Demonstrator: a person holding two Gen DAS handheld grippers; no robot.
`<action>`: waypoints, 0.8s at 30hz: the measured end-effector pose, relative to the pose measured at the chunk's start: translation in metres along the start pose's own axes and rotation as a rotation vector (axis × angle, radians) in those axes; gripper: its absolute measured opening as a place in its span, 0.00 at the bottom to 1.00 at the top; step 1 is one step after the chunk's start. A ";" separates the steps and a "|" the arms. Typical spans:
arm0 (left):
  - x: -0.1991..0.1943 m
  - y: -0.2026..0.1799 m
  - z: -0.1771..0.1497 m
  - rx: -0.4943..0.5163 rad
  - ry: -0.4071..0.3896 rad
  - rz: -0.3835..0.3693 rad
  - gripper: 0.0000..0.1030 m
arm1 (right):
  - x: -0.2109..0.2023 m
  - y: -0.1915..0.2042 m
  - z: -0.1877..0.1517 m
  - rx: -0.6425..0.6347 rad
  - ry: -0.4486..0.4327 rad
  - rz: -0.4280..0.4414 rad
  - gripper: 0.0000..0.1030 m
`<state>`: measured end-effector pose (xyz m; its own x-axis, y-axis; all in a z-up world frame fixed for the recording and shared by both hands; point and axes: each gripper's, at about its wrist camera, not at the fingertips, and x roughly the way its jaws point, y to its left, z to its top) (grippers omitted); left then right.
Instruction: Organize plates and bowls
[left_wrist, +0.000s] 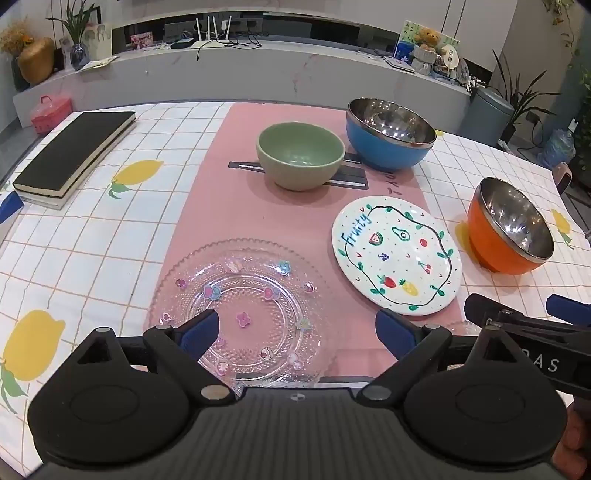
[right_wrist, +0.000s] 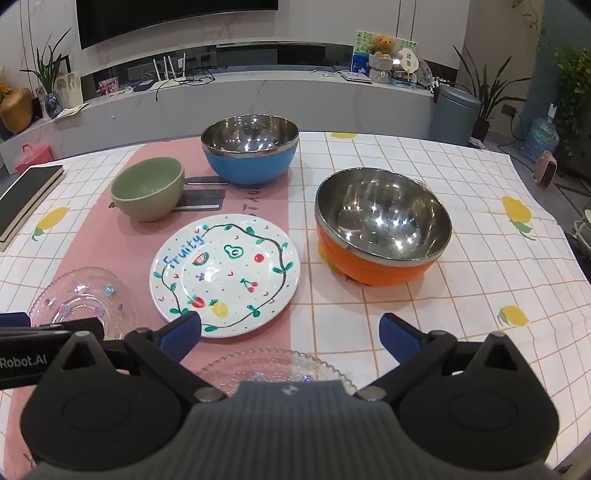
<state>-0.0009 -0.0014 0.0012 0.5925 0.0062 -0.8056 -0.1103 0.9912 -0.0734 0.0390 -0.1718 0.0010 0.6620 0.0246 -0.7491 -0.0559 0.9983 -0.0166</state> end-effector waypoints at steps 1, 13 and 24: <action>0.000 0.002 0.001 -0.019 0.017 -0.027 1.00 | 0.000 0.000 0.000 0.001 0.000 0.001 0.97; 0.000 -0.001 -0.001 -0.015 0.012 -0.034 1.00 | 0.002 0.000 0.001 0.002 0.013 0.002 0.97; 0.000 0.000 -0.001 -0.017 0.016 -0.043 1.00 | 0.002 0.000 0.000 0.006 0.022 0.004 0.97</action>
